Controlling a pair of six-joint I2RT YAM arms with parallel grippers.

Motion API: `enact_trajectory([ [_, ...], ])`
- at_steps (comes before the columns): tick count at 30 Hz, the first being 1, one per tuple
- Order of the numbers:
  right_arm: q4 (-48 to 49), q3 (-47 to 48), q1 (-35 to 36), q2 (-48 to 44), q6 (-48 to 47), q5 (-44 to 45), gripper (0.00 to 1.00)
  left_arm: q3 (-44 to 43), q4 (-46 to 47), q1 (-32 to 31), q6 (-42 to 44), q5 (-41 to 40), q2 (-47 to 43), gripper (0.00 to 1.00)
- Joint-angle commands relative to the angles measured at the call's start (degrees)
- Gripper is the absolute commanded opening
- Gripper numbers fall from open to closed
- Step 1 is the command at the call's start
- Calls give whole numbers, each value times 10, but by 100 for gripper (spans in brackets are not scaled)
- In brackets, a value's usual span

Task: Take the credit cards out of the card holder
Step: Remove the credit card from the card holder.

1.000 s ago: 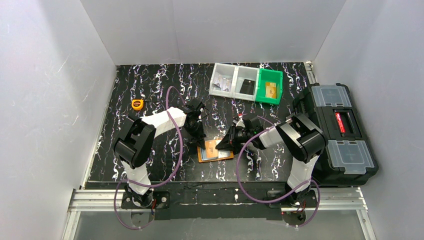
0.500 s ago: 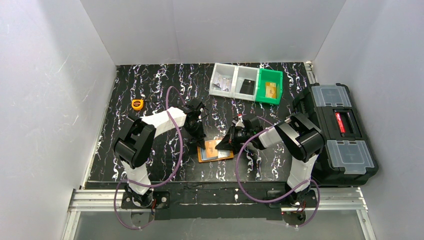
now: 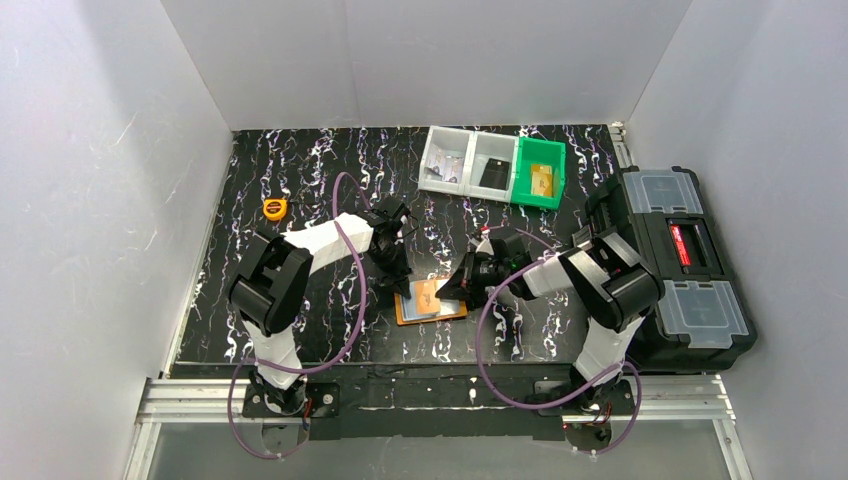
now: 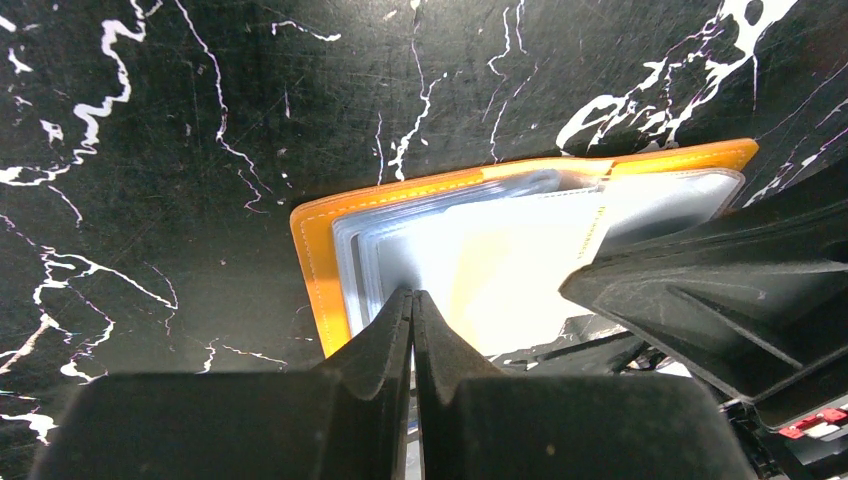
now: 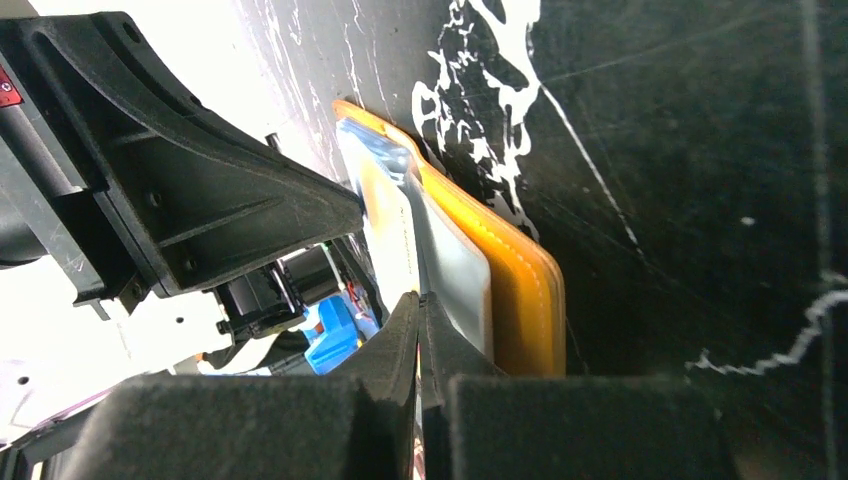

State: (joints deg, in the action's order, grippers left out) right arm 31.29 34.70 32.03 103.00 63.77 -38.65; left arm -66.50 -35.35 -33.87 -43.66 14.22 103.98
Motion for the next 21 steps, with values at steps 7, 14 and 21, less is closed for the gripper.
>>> enact_trajectory([
  [7,-59,-16,-19,-34,-47,28,1,30,-68,4,25,-93,44,0],
  [14,-96,-22,-31,-59,-70,41,1,31,-68,4,26,-93,40,0],
  [21,-136,-28,-45,-95,-95,51,1,34,-62,4,28,-85,28,0],
])
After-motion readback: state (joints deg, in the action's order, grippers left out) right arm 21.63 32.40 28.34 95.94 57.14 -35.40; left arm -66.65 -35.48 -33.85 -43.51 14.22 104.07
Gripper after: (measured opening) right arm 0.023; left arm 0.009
